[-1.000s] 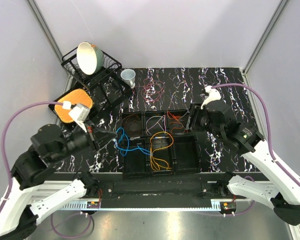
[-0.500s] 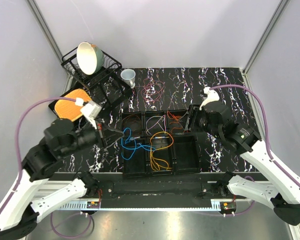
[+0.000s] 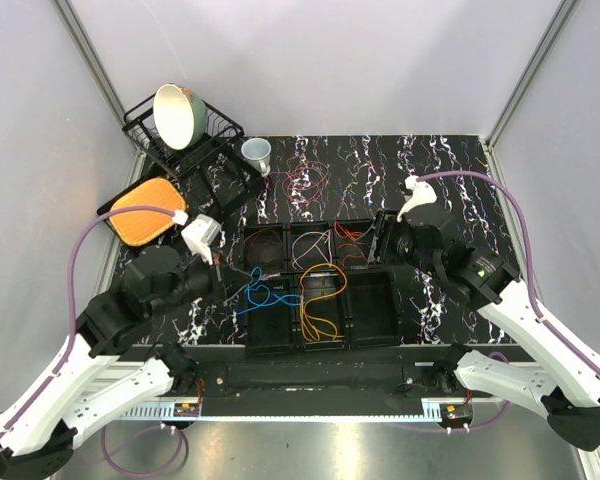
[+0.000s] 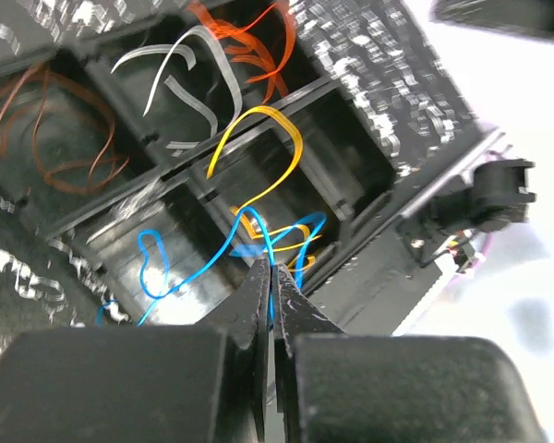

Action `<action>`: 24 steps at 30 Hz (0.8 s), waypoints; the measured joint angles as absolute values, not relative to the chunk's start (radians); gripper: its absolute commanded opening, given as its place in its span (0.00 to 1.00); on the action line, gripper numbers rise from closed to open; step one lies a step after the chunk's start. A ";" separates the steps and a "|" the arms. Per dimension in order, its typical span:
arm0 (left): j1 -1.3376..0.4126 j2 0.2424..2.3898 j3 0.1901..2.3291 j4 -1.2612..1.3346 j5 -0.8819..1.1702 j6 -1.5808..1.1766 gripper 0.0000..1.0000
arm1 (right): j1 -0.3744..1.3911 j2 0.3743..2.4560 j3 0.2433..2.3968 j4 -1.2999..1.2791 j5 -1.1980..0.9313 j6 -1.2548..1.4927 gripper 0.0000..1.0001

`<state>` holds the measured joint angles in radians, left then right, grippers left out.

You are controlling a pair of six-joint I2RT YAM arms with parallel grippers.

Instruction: Untangle the cables

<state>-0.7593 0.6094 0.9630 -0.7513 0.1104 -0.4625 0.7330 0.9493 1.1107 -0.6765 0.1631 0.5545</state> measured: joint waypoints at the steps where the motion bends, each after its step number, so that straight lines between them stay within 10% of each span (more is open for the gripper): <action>1: -0.759 0.604 0.938 -0.744 0.097 -0.471 0.00 | 0.733 0.949 1.109 -0.676 0.163 0.555 0.58; 24: -0.759 0.746 0.790 -0.894 -0.279 -0.704 0.00 | 0.733 0.938 1.071 -0.669 0.163 0.553 0.59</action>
<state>-0.7593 0.7460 0.7902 -0.8940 -0.2787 -0.7044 0.7330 0.9379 1.0714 -0.6693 0.1631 0.5533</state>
